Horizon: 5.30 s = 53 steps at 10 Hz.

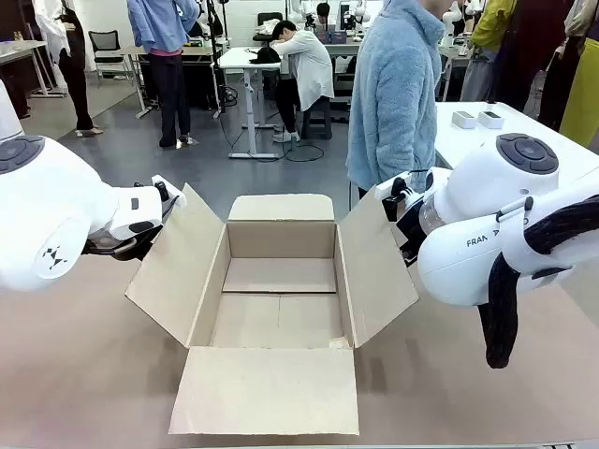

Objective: Wrap the clocks to prevent damage.
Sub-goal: Open the side flaps of the Package Box.

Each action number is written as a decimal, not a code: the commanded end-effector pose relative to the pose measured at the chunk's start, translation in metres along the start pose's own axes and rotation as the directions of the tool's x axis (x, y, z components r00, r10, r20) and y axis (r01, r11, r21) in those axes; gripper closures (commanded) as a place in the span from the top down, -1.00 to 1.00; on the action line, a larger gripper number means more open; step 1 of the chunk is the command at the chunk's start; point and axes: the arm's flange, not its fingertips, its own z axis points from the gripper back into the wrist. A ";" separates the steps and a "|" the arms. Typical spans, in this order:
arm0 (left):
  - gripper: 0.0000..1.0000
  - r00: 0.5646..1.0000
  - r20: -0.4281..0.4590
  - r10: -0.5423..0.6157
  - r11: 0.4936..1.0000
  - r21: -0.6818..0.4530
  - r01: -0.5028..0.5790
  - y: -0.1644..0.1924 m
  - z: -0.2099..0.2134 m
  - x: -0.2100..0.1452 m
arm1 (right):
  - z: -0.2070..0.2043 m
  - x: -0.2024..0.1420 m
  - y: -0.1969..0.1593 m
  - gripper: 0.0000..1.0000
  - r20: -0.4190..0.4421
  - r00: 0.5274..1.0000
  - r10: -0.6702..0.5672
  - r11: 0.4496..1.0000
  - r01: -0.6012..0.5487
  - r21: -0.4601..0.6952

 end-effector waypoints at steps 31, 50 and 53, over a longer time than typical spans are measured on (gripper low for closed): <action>1.00 0.987 -0.091 -0.134 0.988 0.068 0.140 0.039 0.256 0.087 | 0.269 0.090 -0.004 1.00 0.019 1.000 0.004 0.987 -0.007 0.158; 1.00 0.894 0.422 -0.150 0.690 -0.603 0.401 0.263 0.250 -0.033 | 0.287 -0.088 -0.222 1.00 0.610 0.770 -0.185 0.745 -0.296 0.598; 1.00 0.814 0.569 -0.117 0.629 -0.592 0.504 0.292 0.247 -0.061 | 0.291 -0.120 -0.248 1.00 0.661 0.727 -0.185 0.733 -0.346 0.586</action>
